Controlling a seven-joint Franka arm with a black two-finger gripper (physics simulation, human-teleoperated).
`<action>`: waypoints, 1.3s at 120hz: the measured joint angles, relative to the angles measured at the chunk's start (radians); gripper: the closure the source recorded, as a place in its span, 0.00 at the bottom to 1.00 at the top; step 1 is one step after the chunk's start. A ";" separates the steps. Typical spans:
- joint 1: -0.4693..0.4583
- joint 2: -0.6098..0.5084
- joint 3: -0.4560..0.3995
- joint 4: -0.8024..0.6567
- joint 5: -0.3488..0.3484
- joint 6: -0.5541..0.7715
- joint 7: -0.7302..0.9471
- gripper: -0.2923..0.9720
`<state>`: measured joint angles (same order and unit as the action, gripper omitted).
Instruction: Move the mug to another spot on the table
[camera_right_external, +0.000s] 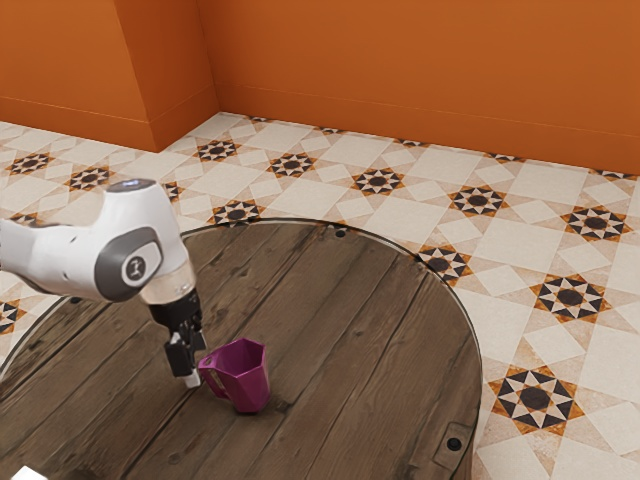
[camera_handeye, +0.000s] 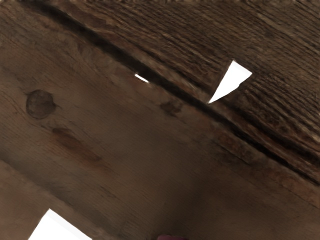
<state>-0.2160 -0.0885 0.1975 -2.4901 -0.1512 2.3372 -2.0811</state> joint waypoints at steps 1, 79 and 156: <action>0.000 0.002 0.000 0.000 0.000 0.002 -0.001 0.23; -0.026 0.083 -0.020 0.002 -0.007 0.096 -0.038 0.23; -0.026 0.029 -0.018 0.000 -0.052 0.106 -0.039 0.69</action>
<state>-0.2421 -0.0597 0.1798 -2.4898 -0.2033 2.4429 -2.1201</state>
